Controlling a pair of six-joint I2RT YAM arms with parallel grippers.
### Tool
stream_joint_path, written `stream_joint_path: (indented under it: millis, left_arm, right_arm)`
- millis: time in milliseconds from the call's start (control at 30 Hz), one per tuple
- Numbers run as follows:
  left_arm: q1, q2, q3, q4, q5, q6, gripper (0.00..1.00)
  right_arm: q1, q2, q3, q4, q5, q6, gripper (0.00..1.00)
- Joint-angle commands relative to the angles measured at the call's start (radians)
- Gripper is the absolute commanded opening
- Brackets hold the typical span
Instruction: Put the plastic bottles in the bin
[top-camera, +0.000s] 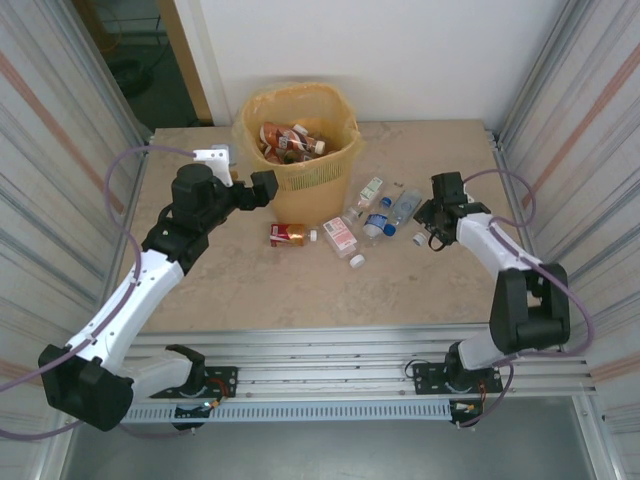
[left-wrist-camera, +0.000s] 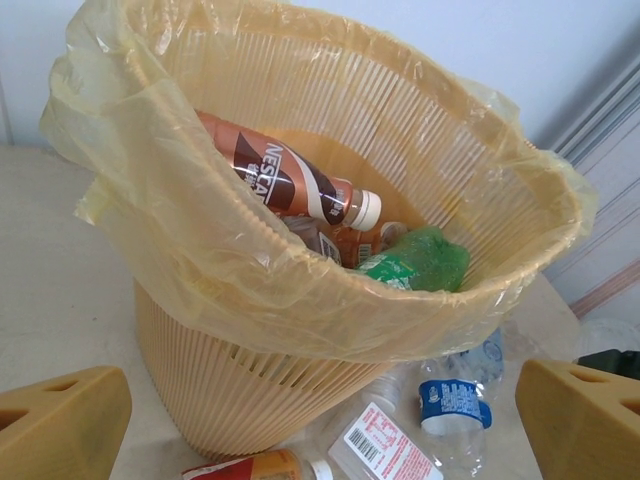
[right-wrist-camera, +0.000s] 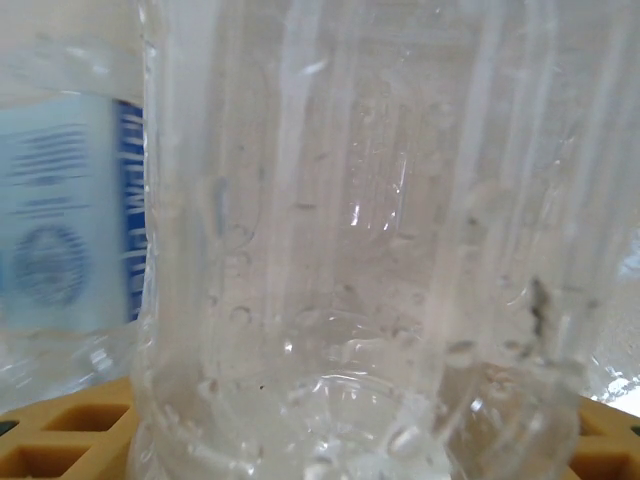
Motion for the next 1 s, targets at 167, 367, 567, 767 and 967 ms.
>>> stream_joint_path:
  millis: [167,367,567,767,967]
  left_arm:
    - [-0.003,-0.016,0.013,0.083,0.111,-0.057,0.98]
    - [-0.037,0.039,0.049,0.161,0.248,-0.106,0.98]
    - [-0.133,0.125,0.151,0.188,0.334,-0.099,0.98]
    - [-0.235,0.226,0.289,0.182,0.418,-0.059,0.98]
    - [-0.3,0.331,0.431,0.097,0.458,0.01,0.98]
  right_arm:
    - [0.137,-0.289,-0.064,0.126,0.076,-0.159,0.46]
    - [0.269,-0.453,-0.103,0.262,0.072,-0.291,0.49]
    - [0.35,-0.538,-0.105,0.338,0.023,-0.366,0.48]
    - [0.413,-0.55,-0.102,0.411,-0.024,-0.426,0.48]
    - [0.467,-0.522,-0.077,0.451,-0.091,-0.487,0.49]
